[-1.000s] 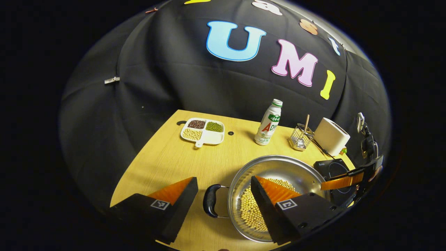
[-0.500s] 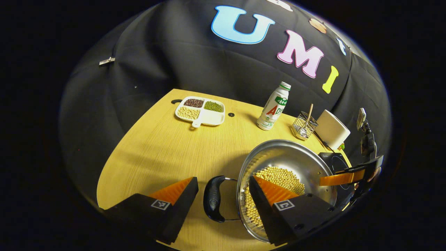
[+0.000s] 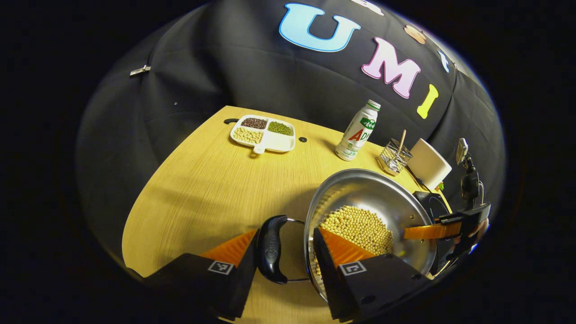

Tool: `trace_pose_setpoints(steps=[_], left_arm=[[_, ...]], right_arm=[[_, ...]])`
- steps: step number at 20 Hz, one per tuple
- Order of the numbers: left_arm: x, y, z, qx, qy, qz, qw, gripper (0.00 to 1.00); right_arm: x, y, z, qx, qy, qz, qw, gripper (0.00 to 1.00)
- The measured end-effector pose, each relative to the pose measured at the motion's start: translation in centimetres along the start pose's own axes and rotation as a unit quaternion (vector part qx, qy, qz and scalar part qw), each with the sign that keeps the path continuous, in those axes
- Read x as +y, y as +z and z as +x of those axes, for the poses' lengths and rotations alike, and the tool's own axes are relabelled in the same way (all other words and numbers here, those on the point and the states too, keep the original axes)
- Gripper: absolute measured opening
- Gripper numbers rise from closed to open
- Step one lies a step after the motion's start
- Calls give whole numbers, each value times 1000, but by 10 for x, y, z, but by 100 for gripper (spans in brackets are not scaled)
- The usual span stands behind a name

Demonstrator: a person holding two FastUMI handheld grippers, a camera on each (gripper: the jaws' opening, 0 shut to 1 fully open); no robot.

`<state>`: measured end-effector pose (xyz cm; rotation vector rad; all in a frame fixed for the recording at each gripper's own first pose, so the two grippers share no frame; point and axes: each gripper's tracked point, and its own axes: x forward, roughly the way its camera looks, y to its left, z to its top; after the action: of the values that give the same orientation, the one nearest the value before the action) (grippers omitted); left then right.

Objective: First push the handle of the pot to place it horizontally, then grasp the pot with both hands and set it on the induction cooktop.

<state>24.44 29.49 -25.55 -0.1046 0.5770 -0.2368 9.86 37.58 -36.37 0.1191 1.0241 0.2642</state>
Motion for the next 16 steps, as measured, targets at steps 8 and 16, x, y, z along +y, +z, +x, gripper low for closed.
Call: trace_pose_setpoints(steps=[8,16], left_arm=[[10,-7,-6,5,5,-20,1000,59],[10,-6,-9,-9,16,-17,1000,52]], right_arm=[[2,2,3,-11,-15,12,1000,65],[3,3,5,-23,-13,5,1000,59]])
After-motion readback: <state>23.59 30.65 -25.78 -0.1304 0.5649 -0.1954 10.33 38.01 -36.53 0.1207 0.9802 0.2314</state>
